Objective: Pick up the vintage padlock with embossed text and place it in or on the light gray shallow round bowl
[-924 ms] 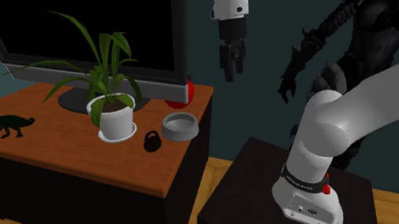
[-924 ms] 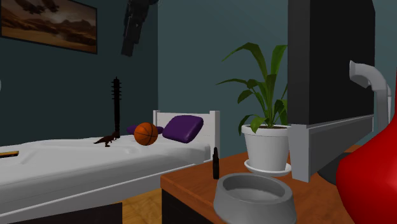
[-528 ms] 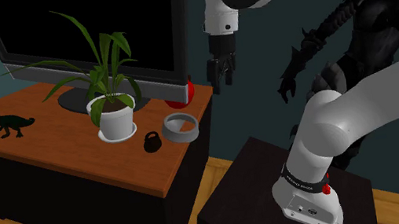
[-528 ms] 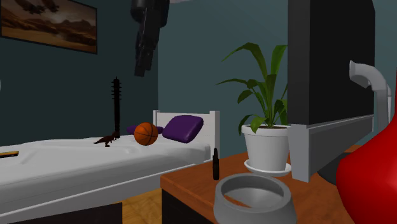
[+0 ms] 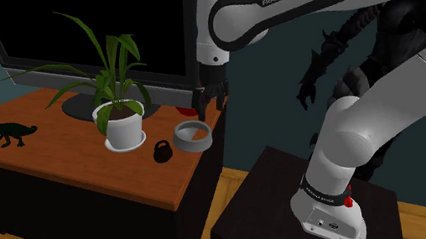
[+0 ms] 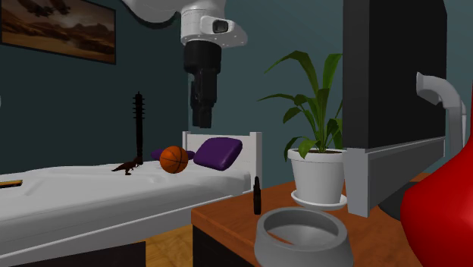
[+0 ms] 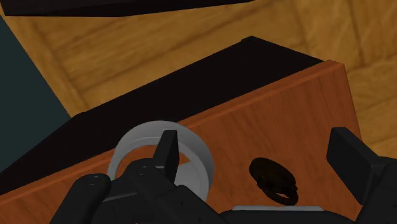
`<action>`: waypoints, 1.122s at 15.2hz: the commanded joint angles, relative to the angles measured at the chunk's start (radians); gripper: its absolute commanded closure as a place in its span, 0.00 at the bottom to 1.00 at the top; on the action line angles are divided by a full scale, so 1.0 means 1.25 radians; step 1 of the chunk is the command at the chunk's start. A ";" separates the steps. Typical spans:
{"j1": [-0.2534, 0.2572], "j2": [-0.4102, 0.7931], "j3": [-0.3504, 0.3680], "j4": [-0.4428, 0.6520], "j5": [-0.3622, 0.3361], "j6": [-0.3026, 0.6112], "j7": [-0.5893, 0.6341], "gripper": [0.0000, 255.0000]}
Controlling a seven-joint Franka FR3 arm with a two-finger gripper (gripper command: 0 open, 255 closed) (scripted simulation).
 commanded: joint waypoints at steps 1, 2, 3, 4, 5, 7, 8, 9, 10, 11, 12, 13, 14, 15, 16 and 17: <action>-0.005 0.053 0.016 0.002 0.006 0.081 0.023 0.00; -0.006 0.078 0.025 0.002 0.008 0.118 0.036 0.00; -0.008 0.104 0.034 0.004 0.009 0.154 0.049 0.00; -0.010 0.131 0.043 0.007 0.010 0.190 0.063 0.00; -0.013 0.159 0.052 0.012 0.008 0.226 0.077 0.00; -0.020 0.217 0.069 0.025 0.001 0.295 0.108 0.00; -0.023 0.247 0.078 0.034 -0.006 0.328 0.125 0.00; -0.028 0.277 0.086 0.044 -0.015 0.360 0.143 0.00; -0.032 0.308 0.093 0.055 -0.026 0.391 0.163 0.00; -0.037 0.339 0.101 0.068 -0.039 0.421 0.184 0.00; -0.042 0.370 0.107 0.082 -0.056 0.450 0.207 0.00; -0.046 0.402 0.112 0.097 -0.076 0.477 0.231 0.00; -0.049 0.434 0.116 0.113 -0.098 0.503 0.258 0.00; -0.048 0.442 0.115 0.118 -0.104 0.509 0.265 0.00; -0.049 0.453 0.115 0.117 -0.110 0.520 0.270 0.00; -0.049 0.463 0.115 0.118 -0.117 0.530 0.274 0.00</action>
